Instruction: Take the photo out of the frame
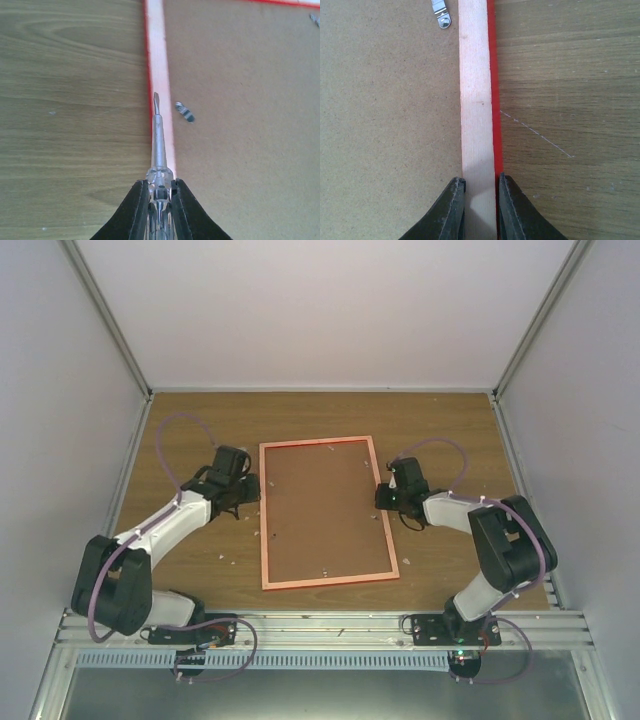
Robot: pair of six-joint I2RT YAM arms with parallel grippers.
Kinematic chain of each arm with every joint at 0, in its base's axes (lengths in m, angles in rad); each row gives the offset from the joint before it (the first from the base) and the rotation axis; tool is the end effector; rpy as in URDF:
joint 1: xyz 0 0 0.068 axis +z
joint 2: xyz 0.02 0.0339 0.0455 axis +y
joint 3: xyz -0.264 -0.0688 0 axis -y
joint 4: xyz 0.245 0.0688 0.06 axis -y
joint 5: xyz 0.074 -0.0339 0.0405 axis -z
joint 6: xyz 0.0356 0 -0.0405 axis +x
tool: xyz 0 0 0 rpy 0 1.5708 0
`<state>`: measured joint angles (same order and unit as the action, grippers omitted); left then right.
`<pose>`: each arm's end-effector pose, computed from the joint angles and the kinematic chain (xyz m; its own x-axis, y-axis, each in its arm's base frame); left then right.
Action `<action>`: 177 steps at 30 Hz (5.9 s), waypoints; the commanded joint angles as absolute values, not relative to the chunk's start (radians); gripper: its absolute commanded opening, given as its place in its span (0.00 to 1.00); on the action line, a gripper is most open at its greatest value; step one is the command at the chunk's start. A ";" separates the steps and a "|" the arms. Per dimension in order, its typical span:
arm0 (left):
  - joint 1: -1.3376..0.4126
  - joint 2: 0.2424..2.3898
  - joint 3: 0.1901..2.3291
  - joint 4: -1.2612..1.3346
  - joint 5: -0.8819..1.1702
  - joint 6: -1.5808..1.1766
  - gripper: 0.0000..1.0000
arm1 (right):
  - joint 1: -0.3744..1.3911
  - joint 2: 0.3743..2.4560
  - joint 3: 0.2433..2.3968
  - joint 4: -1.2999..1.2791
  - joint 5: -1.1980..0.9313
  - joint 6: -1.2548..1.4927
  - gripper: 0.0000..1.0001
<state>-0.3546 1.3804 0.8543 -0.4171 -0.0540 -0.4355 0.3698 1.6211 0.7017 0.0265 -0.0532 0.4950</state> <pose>0.2598 -0.0942 0.2129 -0.8220 -0.1449 -0.5508 -0.0328 0.9776 -0.2081 0.2774 0.1096 0.1334 -0.8253 0.1888 -0.5322 0.0000 0.9424 0.3344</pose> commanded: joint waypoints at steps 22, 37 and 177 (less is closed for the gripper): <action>0.123 1.516 0.516 0.462 0.377 -0.658 0.00 | 0.338 1.602 0.666 0.084 -0.129 0.464 0.01; 0.138 1.632 0.560 0.360 0.348 -0.643 0.23 | 0.339 1.617 0.689 0.051 -0.136 0.449 0.02; -0.545 1.398 0.861 -0.329 -0.026 -0.473 0.00 | 1.323 1.910 0.878 -0.367 1.078 0.285 0.91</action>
